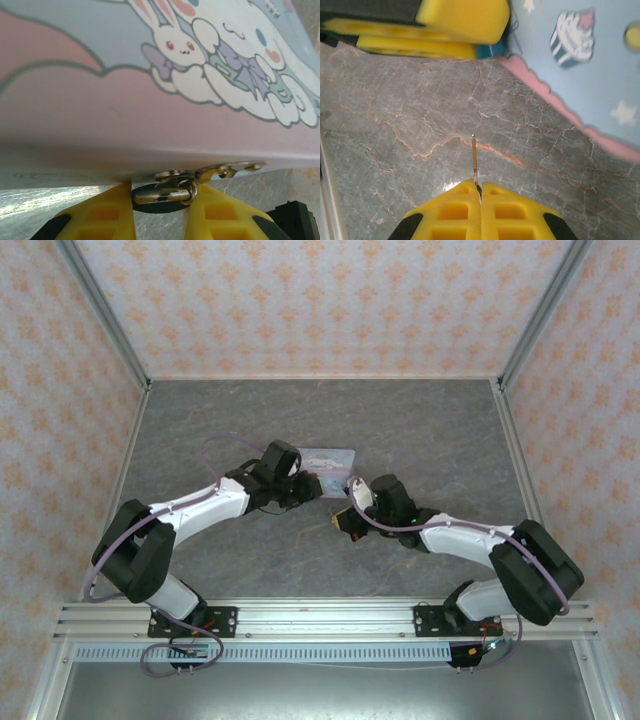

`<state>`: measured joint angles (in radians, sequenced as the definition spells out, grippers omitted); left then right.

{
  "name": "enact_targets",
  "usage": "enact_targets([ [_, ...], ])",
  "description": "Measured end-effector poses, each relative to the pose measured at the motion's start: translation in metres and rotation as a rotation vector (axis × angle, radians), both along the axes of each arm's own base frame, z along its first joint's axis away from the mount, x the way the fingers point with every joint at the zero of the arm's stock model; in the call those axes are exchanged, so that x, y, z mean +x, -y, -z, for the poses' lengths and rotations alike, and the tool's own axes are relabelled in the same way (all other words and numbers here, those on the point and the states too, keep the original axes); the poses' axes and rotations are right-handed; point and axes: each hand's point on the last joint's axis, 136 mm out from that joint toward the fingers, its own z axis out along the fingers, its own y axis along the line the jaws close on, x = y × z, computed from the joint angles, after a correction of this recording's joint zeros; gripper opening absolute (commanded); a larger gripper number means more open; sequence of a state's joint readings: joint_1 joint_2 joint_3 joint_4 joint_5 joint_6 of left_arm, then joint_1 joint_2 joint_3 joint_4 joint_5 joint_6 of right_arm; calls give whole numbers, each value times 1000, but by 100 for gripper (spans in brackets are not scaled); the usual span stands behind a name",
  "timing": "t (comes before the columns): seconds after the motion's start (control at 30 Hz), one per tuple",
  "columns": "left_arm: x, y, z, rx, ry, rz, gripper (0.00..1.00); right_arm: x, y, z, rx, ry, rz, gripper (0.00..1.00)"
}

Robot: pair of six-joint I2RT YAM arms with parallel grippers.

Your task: Unlock a padlock with a key

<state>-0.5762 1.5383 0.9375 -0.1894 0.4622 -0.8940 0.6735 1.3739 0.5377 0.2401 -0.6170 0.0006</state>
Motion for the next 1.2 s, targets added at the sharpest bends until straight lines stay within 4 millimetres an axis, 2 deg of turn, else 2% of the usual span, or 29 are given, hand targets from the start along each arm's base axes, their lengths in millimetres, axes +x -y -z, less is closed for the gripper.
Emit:
enact_targets([
  [0.37,-4,3,3,-4,-42,13,12,20,-15,-4,-9,39,-20,0],
  [1.2,-6,2,6,7,-50,19,11,22,-18,-1,-14,36,-27,0],
])
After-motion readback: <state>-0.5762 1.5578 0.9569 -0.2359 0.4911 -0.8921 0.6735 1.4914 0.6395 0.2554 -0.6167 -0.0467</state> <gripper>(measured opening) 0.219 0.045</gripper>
